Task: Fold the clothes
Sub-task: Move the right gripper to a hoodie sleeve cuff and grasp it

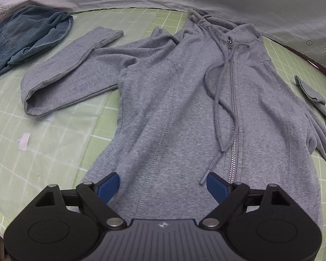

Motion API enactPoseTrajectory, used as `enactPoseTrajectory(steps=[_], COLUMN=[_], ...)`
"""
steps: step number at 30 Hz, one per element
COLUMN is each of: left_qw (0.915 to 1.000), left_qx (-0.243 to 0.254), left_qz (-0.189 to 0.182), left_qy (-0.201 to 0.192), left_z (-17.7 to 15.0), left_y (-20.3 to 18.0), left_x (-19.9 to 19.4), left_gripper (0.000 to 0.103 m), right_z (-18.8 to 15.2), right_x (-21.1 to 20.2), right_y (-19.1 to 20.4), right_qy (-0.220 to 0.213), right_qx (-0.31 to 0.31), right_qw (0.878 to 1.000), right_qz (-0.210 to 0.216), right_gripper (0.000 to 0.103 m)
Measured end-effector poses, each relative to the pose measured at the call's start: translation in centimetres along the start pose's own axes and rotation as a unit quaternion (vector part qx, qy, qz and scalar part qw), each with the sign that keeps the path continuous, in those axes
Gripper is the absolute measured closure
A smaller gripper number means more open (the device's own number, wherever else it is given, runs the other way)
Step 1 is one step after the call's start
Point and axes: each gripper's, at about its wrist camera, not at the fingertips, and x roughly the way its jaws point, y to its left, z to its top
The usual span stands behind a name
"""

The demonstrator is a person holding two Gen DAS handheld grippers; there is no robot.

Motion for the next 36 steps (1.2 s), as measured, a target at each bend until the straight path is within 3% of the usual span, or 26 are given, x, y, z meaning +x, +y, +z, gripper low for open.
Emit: enactPoseTrajectory(steps=[3,10,13,16,21,25,29,36], left_qw=[1.0,0.9996,0.9991,0.9987,0.9987,0.9989,0.9989,0.9986], left_qx=[-0.004,-0.012,-0.013,-0.014,-0.011,-0.012,-0.016,-0.024], left_qz=[0.004,0.019,0.028,0.035,0.039,0.04,0.043,0.047], left_qy=[0.002,0.016,0.028,0.036,0.029,0.02,0.008,0.01], left_z=[1.3,4.8,6.1,7.0,7.6,7.5,7.2,7.4], left_y=[-0.7,-2.1,-2.4,-2.6,-2.9,-2.9,-2.9,-3.0], left_x=[1.1,4.2,5.6,6.8,7.4,7.4,7.3,7.4], left_gripper=[0.015,0.013,0.009,0.0,0.0,0.0,0.0,0.0], right_z=[1.5,4.1,5.0,5.9,8.1,10.3,12.2,13.9], right_x=[0.7,3.7,5.0,6.3,8.5,9.6,10.5,13.8], right_y=[-2.1,-5.4,-5.9,-6.1,-5.9,-5.0,-3.6,-0.8], right_qy=[-0.011,-0.01,-0.007,-0.003,0.006,0.006,-0.008,0.013], right_qx=[0.044,0.132,0.146,0.145,0.106,0.036,-0.03,-0.095], right_qw=[0.999,0.991,0.989,0.989,0.993,0.997,0.999,0.995], right_qz=[-0.01,-0.011,-0.01,-0.014,-0.047,-0.064,-0.042,0.005], right_gripper=[0.008,0.045,0.052,0.052,0.049,0.045,0.034,0.034])
